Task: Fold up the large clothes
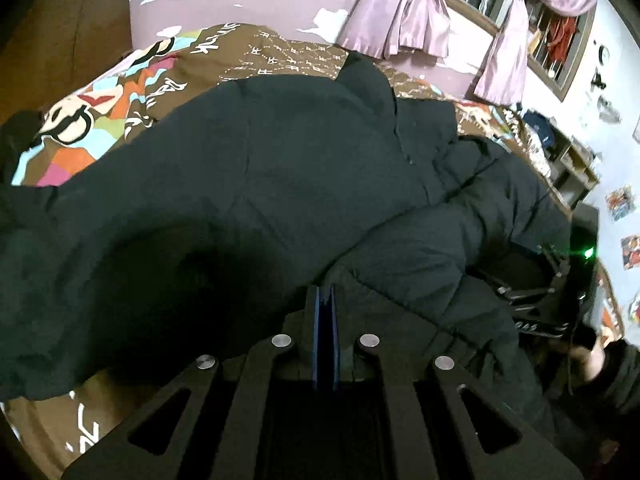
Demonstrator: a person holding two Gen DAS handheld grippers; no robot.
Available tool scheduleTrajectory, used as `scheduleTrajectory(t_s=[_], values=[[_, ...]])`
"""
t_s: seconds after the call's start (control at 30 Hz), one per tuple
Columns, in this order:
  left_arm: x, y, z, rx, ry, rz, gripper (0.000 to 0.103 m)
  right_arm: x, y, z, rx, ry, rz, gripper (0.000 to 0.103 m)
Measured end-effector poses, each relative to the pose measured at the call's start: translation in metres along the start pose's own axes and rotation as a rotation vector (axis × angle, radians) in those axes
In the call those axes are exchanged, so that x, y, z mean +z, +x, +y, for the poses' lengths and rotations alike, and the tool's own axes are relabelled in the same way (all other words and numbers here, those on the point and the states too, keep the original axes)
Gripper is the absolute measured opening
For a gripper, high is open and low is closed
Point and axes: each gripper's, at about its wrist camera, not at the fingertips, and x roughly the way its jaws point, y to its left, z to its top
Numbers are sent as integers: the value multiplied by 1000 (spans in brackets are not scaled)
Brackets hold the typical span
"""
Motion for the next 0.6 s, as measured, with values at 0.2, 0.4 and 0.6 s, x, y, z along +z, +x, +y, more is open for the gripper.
scheduleTrajectory(t_s=[0.2, 0.4, 0.6], values=[[0, -48, 23, -31, -90, -92, 25, -3, -3, 3, -17, -3, -34, 103], [-18, -132, 72, 43, -224, -225, 66, -5, -6, 5, -40, -10, -42, 103], [-55, -179, 168, 148, -610, -351, 79, -6, -12, 9, -84, -28, -46, 103]])
